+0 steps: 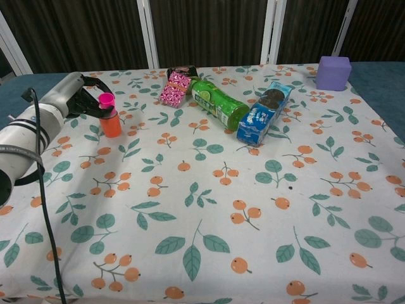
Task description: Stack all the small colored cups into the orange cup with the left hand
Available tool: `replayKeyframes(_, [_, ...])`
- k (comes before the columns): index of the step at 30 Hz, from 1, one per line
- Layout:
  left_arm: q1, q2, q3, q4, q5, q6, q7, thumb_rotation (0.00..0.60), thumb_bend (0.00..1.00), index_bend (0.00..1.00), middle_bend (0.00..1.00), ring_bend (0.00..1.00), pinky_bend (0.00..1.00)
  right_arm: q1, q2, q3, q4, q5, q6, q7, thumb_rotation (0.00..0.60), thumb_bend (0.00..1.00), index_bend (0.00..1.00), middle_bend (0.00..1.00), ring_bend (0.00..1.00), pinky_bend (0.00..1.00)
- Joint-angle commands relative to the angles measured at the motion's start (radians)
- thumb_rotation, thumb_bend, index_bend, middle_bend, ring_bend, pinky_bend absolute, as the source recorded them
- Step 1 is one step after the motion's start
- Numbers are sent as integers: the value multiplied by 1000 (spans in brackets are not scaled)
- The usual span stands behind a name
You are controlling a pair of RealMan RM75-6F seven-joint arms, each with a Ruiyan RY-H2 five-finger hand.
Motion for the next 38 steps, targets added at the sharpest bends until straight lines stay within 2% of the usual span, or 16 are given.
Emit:
replayKeyframes(1, [1,-1,5,3,1,-8,-2,600,393,611,1000,1000,1000,0,0,0,0,1,0,0,600,190,0,0,0,0])
replayKeyframes(3, [2,5,16,2,-7,-32,19,600,391,433,1000,1000,1000,-1,0,0,0,0,1,0,600,190,0,0,0,0])
replayKeyframes(5, [4,16,21,-11,-20,-53,48,600,385,94,1000,1000,1000,-1,-1,0,0,-1,1,0,600,190,0,0,0,0])
replayKeyframes(6, [5,19,20,-19,-23,-52,53,600,379,16,1000,1000,1000,-1,0,0,0,-2,1,0,600,190,0,0,0,0])
replayKeyframes(12, [36,72,33,-111,11,-2,51,600,367,0,1000,1000,1000,-2,-1,-2,1,-6,4,0,600,190,0,0,0,0])
replayKeyframes(15, [89,143,73,-227,84,68,28,600,364,0,1000,1000,1000,-3,-1,-3,2,-8,4,-2,600,190,0,0,0,0])
replayKeyframes(16, [126,188,103,-300,133,112,7,600,364,0,993,1000,1000,-4,-1,-4,2,-9,5,-2,600,190,0,0,0,0])
replayKeyframes(17, [159,230,136,-366,180,143,-19,600,367,0,917,962,994,-4,-2,-5,2,-10,6,-4,600,190,0,0,0,0])
replayKeyframes(18, [195,280,178,-438,230,165,-51,600,369,0,819,882,952,-4,-4,-5,3,-11,6,-8,600,191,0,0,0,0])
replayKeyframes(20, [278,409,298,-576,354,222,-73,600,379,0,376,410,605,-4,-7,-7,1,-12,2,-19,600,190,0,0,0,0])
replayKeyframes(21, [314,457,350,-619,406,257,-63,600,382,0,251,253,445,-4,-9,-9,1,-13,-1,-28,600,191,0,0,0,0])
replayKeyframes(23, [399,550,464,-693,509,347,-22,600,387,0,99,71,209,-2,-14,-12,-2,-16,-9,-43,600,190,0,0,0,0])
replayKeyframes(25, [482,625,559,-737,580,432,45,600,388,0,26,12,102,0,-20,-15,-4,-19,-15,-61,600,190,0,0,0,0])
replayKeyframes(28, [591,647,622,-710,660,589,105,600,389,0,0,0,40,5,-28,-19,-6,-26,-25,-81,600,190,0,0,0,0])
replayKeyframes(31, [627,663,641,-698,686,621,157,600,389,0,0,0,32,9,-33,-19,-8,-32,-29,-93,600,190,0,0,0,0])
replayKeyframes(38, [649,671,605,-704,652,621,166,600,387,0,0,0,30,4,-36,-21,-8,-42,-12,-84,600,190,0,0,0,0])
